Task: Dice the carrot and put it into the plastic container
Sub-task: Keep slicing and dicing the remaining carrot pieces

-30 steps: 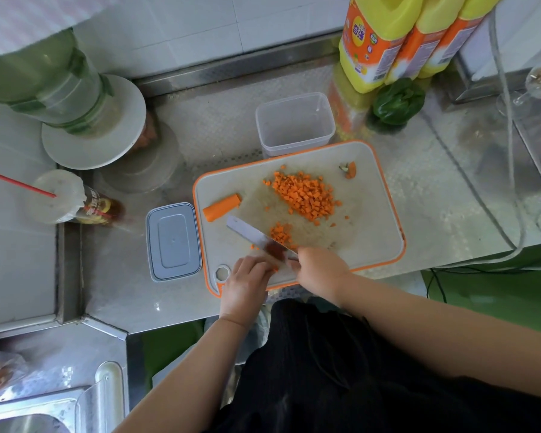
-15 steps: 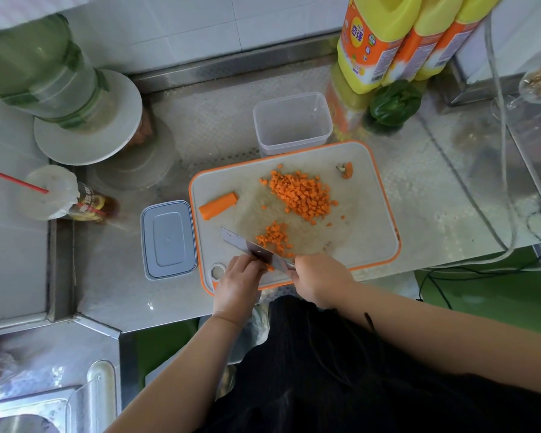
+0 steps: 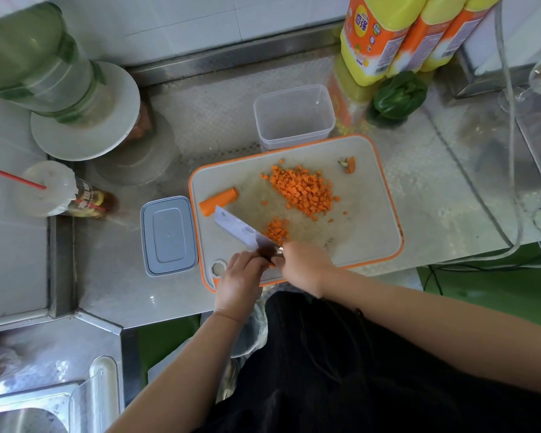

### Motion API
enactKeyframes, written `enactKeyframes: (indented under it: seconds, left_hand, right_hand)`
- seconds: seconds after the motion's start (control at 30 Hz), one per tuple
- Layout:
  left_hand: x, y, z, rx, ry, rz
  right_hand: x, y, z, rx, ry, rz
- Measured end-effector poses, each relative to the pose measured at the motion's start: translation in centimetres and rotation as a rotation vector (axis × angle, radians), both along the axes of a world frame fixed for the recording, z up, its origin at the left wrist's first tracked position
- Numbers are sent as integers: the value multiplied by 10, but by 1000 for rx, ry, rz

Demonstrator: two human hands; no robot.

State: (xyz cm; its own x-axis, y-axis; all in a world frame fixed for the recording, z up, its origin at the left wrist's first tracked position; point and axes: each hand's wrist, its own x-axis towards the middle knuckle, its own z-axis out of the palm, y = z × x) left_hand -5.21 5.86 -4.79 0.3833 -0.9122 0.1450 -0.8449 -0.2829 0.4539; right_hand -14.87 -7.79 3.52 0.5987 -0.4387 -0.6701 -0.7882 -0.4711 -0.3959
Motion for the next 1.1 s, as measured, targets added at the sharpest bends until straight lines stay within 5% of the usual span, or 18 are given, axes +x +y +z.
enactKeyframes:
  seconds: [0.83,1.1]
  left_hand:
    - [2,7,1,-6,44,71]
    - [3,11,0,8,39,43]
  right_hand:
    - [-14,11,2,-20,58,201]
    - [-9,-4,-2,15,-26,28]
